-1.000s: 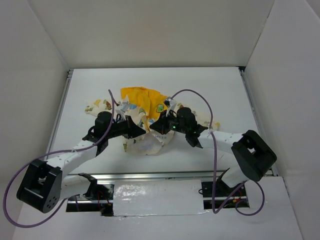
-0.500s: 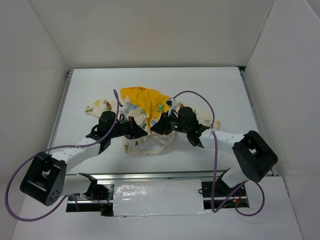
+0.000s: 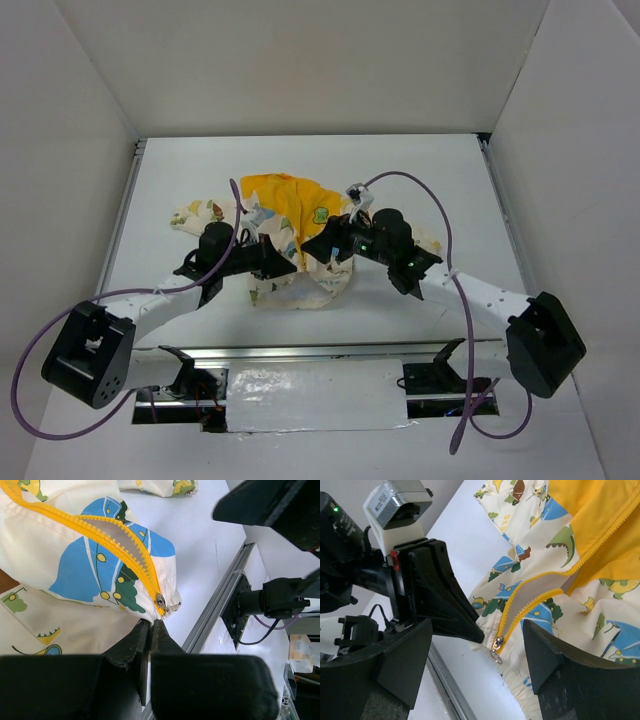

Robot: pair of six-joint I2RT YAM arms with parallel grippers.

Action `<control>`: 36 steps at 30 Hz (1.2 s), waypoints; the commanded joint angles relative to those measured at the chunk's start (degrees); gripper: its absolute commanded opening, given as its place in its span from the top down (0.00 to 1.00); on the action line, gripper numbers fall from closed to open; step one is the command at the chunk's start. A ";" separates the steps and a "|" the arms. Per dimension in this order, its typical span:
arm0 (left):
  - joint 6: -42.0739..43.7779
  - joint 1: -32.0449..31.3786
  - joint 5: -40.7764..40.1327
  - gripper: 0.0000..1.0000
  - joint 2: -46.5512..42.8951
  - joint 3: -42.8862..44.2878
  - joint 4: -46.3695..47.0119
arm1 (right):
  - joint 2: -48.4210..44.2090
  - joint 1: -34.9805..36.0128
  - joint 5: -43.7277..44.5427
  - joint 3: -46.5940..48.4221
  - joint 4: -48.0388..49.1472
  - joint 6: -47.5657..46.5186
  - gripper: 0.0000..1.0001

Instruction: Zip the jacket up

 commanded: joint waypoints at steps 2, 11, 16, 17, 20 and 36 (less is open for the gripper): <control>-0.25 -0.42 1.78 1.00 0.28 0.58 3.67 | -5.31 2.12 2.22 -1.10 -3.86 3.85 0.21; 0.01 -1.21 1.61 1.00 0.81 2.25 2.97 | -5.68 5.38 0.73 -15.52 12.21 11.76 0.29; 0.36 -1.48 1.61 1.00 0.37 2.52 2.70 | -0.68 6.87 2.66 -18.95 22.06 12.12 0.30; 0.45 -1.56 1.52 1.00 0.28 2.61 2.44 | 0.30 6.87 2.75 -19.04 24.33 12.30 0.30; 0.97 -1.74 1.34 1.00 0.72 3.22 1.30 | 3.90 6.96 1.96 -18.52 28.11 12.82 0.32; 1.24 -2.53 1.43 1.00 1.34 3.84 1.03 | 11.03 7.22 5.03 -18.43 35.34 15.02 0.42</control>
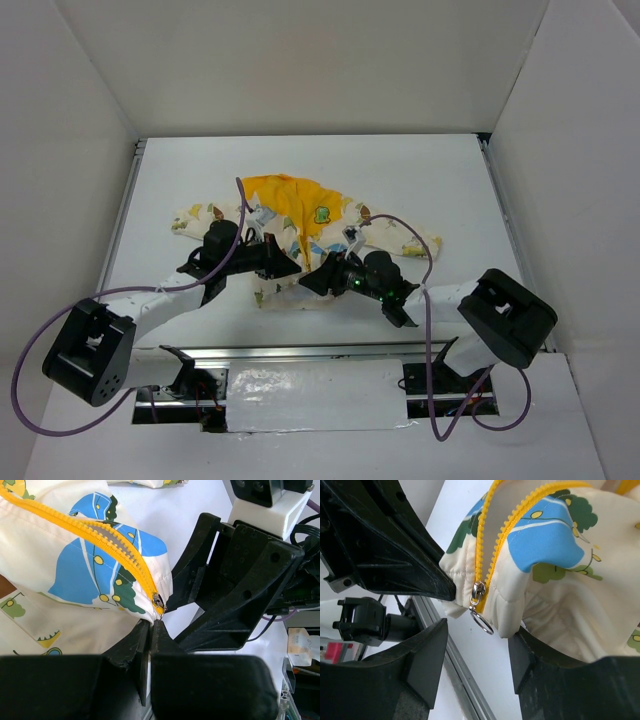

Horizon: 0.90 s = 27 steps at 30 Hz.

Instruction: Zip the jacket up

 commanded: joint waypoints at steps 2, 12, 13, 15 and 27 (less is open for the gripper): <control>0.95 -0.48 1.65 1.00 0.68 1.91 2.17 | 0.51 0.56 2.90 -0.27 7.56 1.56 0.45; 1.57 -0.48 0.86 1.00 0.42 2.09 1.56 | -0.54 1.26 3.69 -2.03 8.71 3.41 0.64; 1.57 -0.56 0.77 1.00 0.42 2.09 1.56 | -0.71 1.43 3.86 -2.29 8.62 3.58 0.66; 1.48 -0.56 0.94 1.00 0.51 2.09 1.82 | -0.80 1.79 4.30 -2.55 8.71 3.76 0.73; 1.83 -0.56 1.56 1.00 0.59 1.47 2.26 | -3.96 1.96 3.43 -2.04 5.48 12.45 1.00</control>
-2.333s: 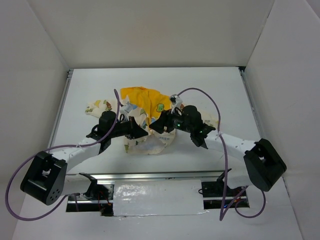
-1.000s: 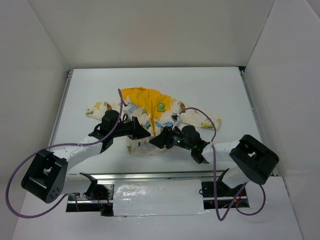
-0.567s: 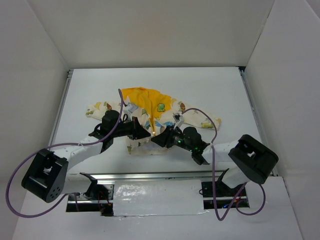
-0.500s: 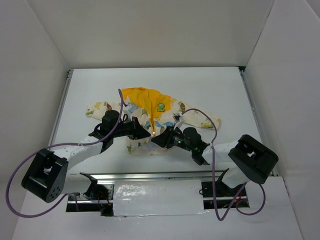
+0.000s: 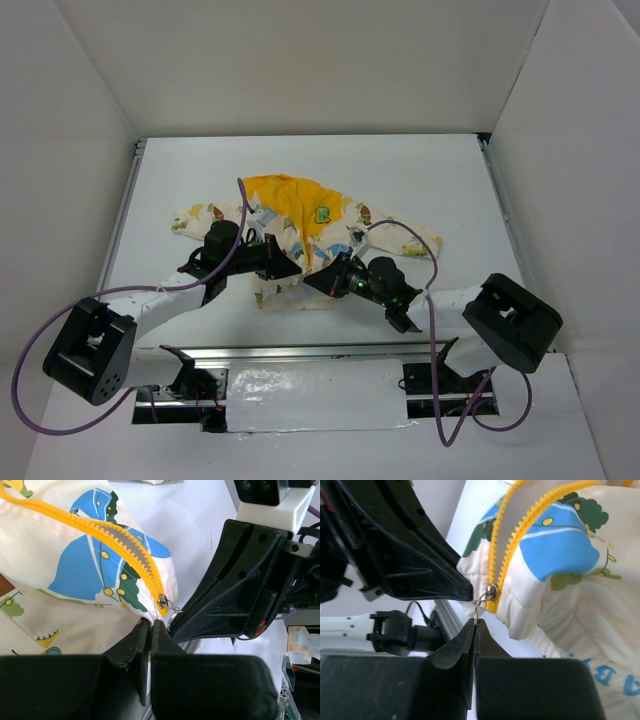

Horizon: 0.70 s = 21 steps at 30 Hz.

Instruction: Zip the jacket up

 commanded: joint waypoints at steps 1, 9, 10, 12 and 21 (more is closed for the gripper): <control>1.75 -0.41 1.73 1.00 0.24 1.39 2.74 | -3.79 0.48 -0.85 1.45 -0.96 5.55 1.00; 2.71 -0.76 3.23 1.00 -0.11 0.42 3.71 | -9.15 -0.14 -1.74 8.04 -18.09 9.43 1.00; 2.89 -0.85 3.40 1.00 -0.19 0.16 3.88 | -9.59 -0.66 -1.91 8.74 -19.51 10.39 1.00; 3.06 -1.11 3.76 1.00 -0.37 -0.02 4.15 | -9.60 -1.63 -3.58 10.67 -23.20 11.27 1.00; 4.12 -2.52 4.99 1.00 -1.60 -1.07 4.50 | -6.53 -7.51 -10.78 14.02 -27.87 20.58 1.00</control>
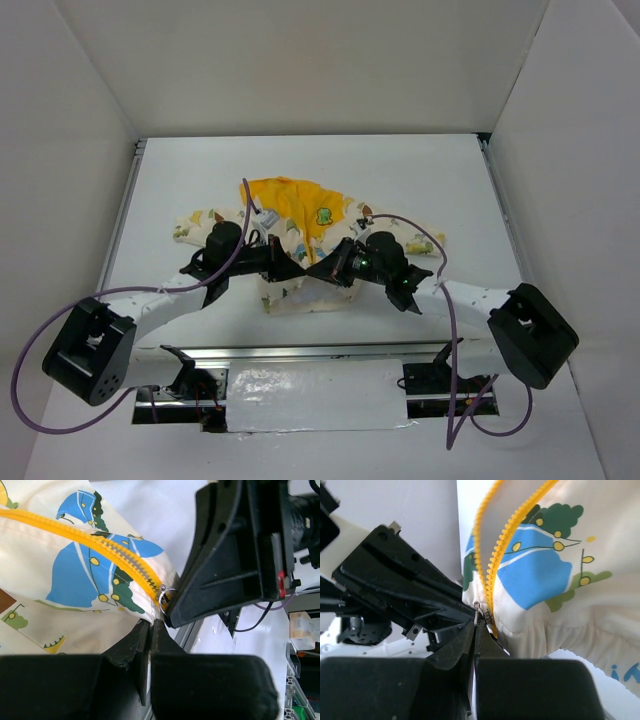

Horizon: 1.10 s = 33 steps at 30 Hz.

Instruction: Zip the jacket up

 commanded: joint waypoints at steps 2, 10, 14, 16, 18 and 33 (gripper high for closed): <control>2.41 -1.10 2.69 1.00 -1.58 -1.21 2.10 | 2.20 -3.39 -7.76 4.01 0.17 6.90 1.00; 2.59 -1.54 3.04 1.00 -1.14 -1.74 2.62 | 5.11 -5.68 -12.62 7.87 -4.29 9.71 1.00; 2.59 -1.63 3.22 1.00 -0.97 -1.56 2.71 | 4.14 -5.68 -10.07 8.94 -8.79 10.50 1.00; 2.59 -1.98 3.39 1.00 -0.53 -1.38 2.80 | 3.53 -6.03 -8.84 7.80 -6.44 11.29 1.00; 2.59 -2.16 3.39 1.00 0.00 -1.04 2.80 | 3.35 -6.65 -8.74 7.27 -4.59 12.17 1.00; 3.21 -4.09 1.46 1.00 -0.26 -1.21 0.52 | 8.88 -12.45 -6.98 12.44 1.94 10.16 1.00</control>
